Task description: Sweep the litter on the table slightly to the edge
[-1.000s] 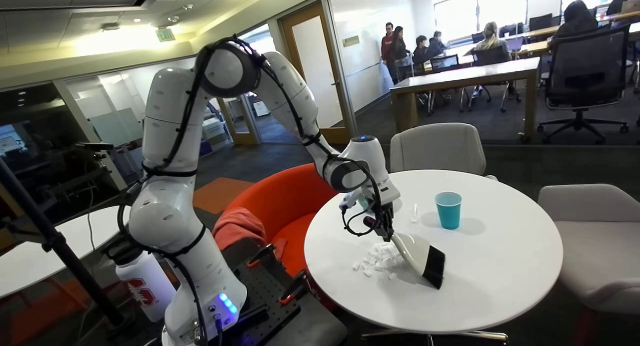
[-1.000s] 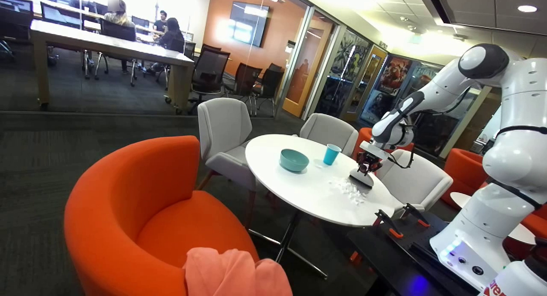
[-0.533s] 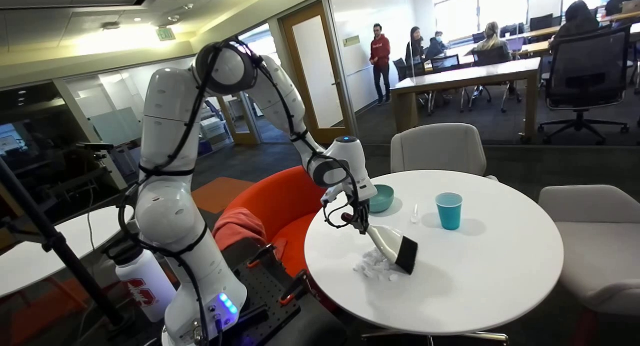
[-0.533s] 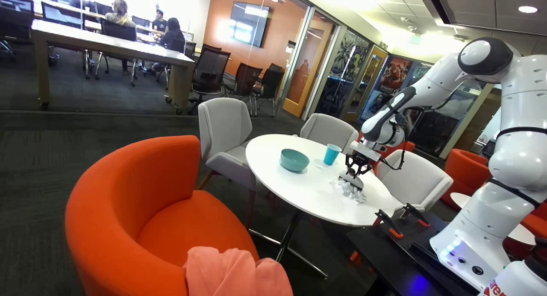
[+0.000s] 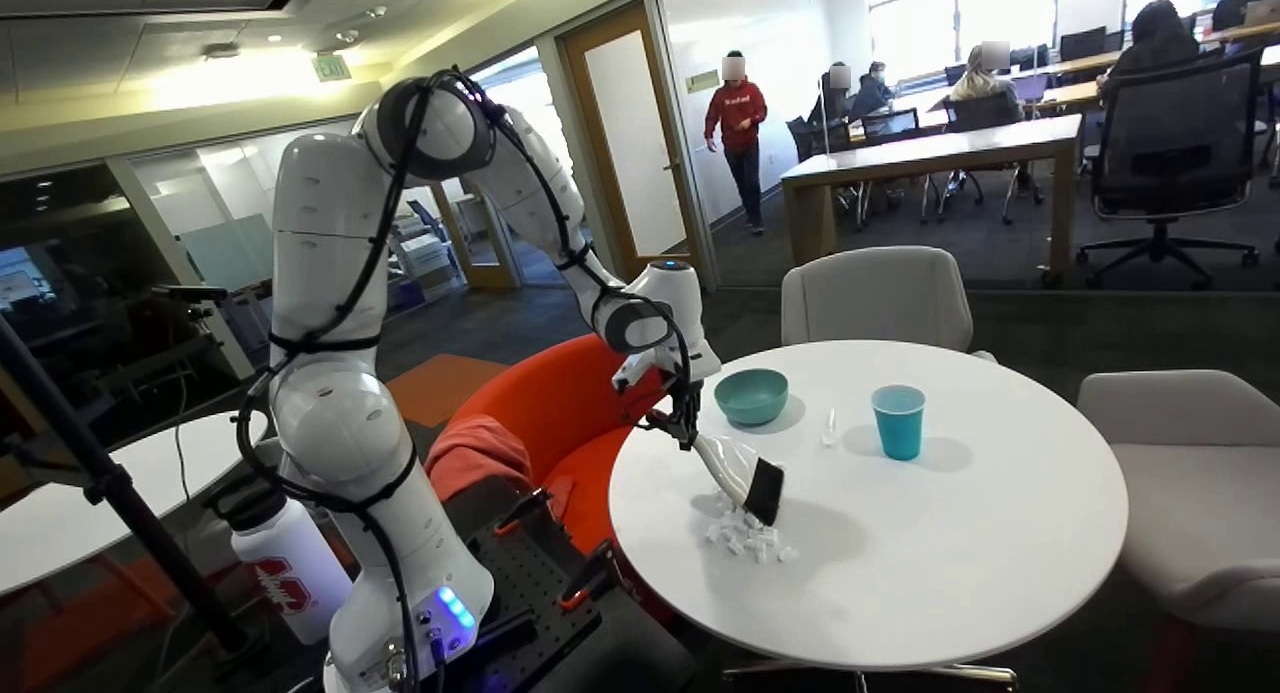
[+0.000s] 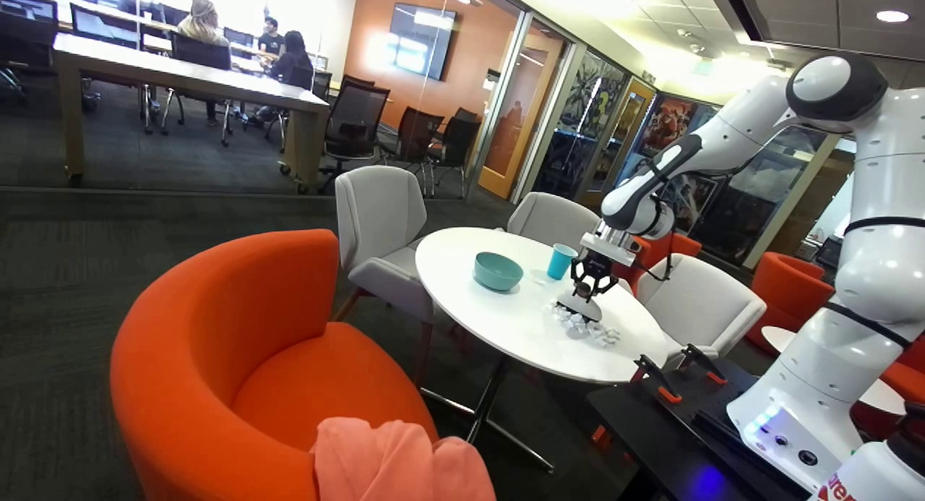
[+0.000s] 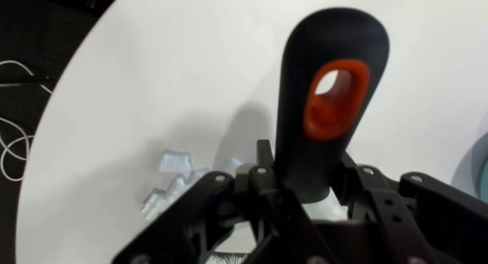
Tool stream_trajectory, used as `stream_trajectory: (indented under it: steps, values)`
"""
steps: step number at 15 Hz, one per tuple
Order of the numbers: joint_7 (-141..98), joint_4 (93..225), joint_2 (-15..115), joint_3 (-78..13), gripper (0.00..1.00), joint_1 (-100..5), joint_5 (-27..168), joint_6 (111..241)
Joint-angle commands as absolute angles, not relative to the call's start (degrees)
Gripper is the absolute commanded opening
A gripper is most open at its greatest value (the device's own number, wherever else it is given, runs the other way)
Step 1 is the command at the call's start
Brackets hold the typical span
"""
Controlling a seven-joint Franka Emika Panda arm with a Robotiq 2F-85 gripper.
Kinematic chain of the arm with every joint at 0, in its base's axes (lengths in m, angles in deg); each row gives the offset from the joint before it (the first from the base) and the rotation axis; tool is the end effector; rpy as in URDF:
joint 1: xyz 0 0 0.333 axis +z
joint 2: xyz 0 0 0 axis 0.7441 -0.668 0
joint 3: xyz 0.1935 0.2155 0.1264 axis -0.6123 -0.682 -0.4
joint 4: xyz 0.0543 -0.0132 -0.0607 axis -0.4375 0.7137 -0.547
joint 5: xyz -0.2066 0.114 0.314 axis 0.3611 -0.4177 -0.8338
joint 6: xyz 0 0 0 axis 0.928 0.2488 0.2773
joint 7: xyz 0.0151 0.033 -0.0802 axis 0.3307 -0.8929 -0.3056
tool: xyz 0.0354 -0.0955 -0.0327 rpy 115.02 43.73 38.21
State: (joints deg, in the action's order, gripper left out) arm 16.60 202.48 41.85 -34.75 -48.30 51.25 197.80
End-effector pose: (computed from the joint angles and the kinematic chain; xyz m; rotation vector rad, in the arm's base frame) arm 0.4902 -0.0298 0.1382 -2.6601 1.5467 0.1545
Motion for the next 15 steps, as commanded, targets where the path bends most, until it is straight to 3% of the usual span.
stream_trajectory:
  steps: [1, 6, 15]
  values:
    - [15.8, 204.3, 46.0, -36.1, 0.14, -47.0, 48.7, 193.4]
    - [15.0, 204.5, 47.9, -39.0, 0.14, -46.5, 45.5, 191.4]
    - [34.6, 209.8, 56.9, -22.6, 0.14, -39.5, 74.6, 196.7]
